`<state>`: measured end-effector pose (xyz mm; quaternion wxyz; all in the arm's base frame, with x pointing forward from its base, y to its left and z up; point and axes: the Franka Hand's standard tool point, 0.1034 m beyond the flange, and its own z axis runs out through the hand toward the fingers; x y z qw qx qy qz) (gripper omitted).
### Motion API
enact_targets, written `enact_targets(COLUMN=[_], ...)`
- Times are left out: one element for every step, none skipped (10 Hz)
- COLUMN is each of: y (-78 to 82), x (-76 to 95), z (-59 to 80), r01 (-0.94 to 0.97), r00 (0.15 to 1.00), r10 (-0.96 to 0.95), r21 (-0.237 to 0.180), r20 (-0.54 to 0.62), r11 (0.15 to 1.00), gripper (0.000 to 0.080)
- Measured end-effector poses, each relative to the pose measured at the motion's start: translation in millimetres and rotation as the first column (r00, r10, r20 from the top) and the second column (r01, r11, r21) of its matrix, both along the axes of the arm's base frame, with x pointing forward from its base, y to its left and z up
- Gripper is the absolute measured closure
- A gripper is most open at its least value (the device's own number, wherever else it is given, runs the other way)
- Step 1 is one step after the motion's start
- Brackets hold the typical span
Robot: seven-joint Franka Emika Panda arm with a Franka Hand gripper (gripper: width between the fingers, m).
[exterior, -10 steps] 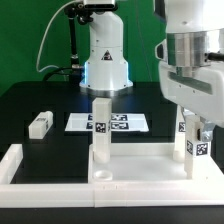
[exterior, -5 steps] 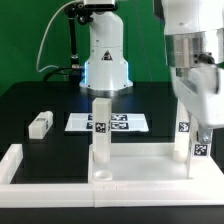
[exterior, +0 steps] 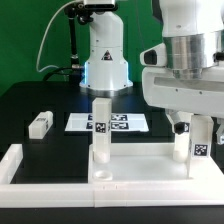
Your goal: Assemble desk
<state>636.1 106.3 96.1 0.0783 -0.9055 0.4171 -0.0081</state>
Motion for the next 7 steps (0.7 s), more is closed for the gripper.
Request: enact_targets(y=[-0.4, -1.0, -0.9, 4.1, 2.1, 1.5, 2.0], x=[0.0, -0.1, -0.1, 0.4, 0.4, 0.6, 0.5], z=[-0.2, -0.7, -3.7, -4.3, -4.5, -4.7, -5.0], r01=[-0.065, -0.123, -0.398, -0.459, -0.417, -0.406, -0.374], r00=[0.998, 0.992, 0.912, 0.879, 0.901, 0.906, 0.920], r10=[0.065, 0.123, 0.405, 0.472, 0.428, 0.417, 0.384], r21=[-0.006, -0.016, -0.109, -0.136, -0.127, -0.126, -0.119], r20=[0.008, 0.018, 0.063, 0.076, 0.075, 0.075, 0.075], r11=[0.998, 0.992, 0.911, 0.878, 0.900, 0.905, 0.920], gripper=[0.0151, 0.0151, 0.0151, 0.0151, 0.0151, 0.0253, 0.0253])
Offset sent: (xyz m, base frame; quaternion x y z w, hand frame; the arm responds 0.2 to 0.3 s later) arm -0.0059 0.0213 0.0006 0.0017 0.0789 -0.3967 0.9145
